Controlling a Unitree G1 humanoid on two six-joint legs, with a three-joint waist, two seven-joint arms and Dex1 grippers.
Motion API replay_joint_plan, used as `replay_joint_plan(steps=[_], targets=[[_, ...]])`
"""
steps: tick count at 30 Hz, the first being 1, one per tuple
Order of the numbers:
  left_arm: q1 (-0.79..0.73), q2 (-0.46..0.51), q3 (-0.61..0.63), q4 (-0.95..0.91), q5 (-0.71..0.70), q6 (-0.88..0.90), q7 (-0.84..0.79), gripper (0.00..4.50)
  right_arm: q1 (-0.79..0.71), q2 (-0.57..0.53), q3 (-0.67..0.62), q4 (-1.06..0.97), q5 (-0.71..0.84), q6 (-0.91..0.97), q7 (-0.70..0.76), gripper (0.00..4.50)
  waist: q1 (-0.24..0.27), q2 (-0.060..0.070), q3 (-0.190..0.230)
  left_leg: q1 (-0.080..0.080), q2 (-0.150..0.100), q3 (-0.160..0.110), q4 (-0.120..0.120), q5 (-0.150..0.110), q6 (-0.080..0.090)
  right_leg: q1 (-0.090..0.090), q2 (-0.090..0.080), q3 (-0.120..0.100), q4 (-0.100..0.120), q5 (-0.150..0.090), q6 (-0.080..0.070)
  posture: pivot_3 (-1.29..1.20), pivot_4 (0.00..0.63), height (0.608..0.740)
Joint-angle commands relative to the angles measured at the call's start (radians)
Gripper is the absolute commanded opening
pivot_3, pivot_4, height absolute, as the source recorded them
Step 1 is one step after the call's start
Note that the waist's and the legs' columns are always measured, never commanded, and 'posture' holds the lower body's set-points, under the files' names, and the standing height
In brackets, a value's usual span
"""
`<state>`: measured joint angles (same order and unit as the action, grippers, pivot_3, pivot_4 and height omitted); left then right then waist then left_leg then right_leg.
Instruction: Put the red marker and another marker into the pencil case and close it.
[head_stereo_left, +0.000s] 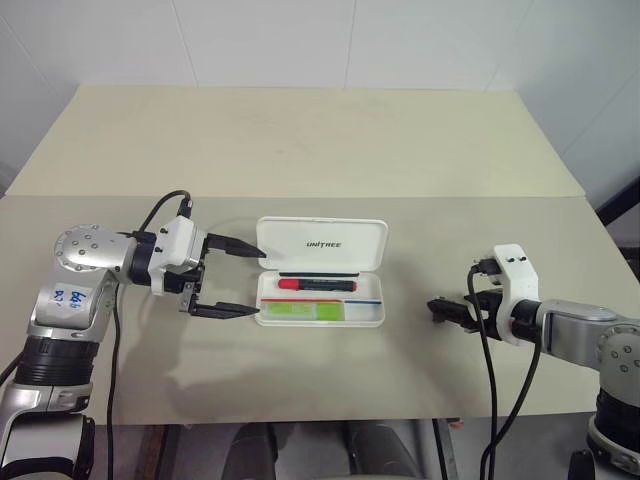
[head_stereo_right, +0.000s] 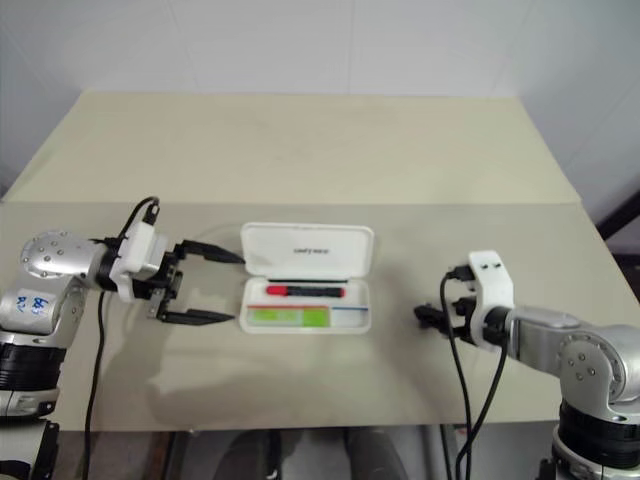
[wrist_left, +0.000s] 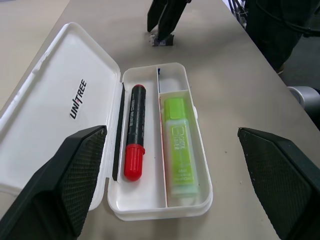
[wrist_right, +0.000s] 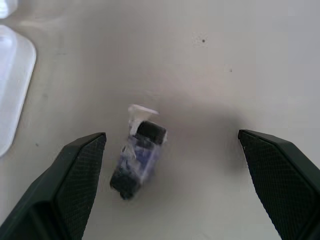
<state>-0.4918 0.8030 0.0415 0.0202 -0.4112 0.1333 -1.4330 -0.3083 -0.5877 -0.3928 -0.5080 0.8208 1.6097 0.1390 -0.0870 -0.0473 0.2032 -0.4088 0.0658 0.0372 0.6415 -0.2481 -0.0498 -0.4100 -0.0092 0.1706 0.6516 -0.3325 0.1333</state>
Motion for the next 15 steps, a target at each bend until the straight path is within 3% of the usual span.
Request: replay_joint_plan(steps=[1,7,10,15], targets=[[0.005,0.016,0.028,-0.017,-0.013,-0.022,0.004,4.46,-0.013,0.008,0.008,-0.021,0.031,0.005,-0.032,4.50,0.000,0.000,0.000,0.000,0.000,0.000,-0.001,0.000,0.000,0.000,0.000,0.000,0.000,0.000,0.000,0.00,0.150,0.740],[-0.006,0.018,0.024,-0.011,-0.009,-0.032,0.008,4.46,-0.002,0.028,0.062,-0.036,0.043,0.005,-0.097,4.50,-0.006,-0.001,-0.001,0.001,0.000,0.000,-0.004,0.000,0.000,0.000,0.000,0.000,-0.002,0.000,0.000,0.00,0.150,0.740],[-0.009,0.025,0.029,-0.011,-0.010,-0.034,0.006,4.50,0.019,0.010,0.102,-0.050,0.071,0.005,-0.112,3.85,-0.009,-0.002,-0.001,0.001,0.000,0.000,-0.005,0.000,0.000,0.000,0.000,0.000,-0.003,0.000,0.000,0.00,0.150,0.740],[-0.016,0.035,0.030,0.000,-0.010,-0.045,0.003,4.50,0.032,-0.017,0.153,-0.076,0.109,0.005,-0.114,2.18,-0.015,-0.003,-0.002,0.002,0.001,0.000,-0.010,0.000,0.000,0.000,0.000,0.000,-0.006,0.000,-0.001,0.00,0.150,0.740]])
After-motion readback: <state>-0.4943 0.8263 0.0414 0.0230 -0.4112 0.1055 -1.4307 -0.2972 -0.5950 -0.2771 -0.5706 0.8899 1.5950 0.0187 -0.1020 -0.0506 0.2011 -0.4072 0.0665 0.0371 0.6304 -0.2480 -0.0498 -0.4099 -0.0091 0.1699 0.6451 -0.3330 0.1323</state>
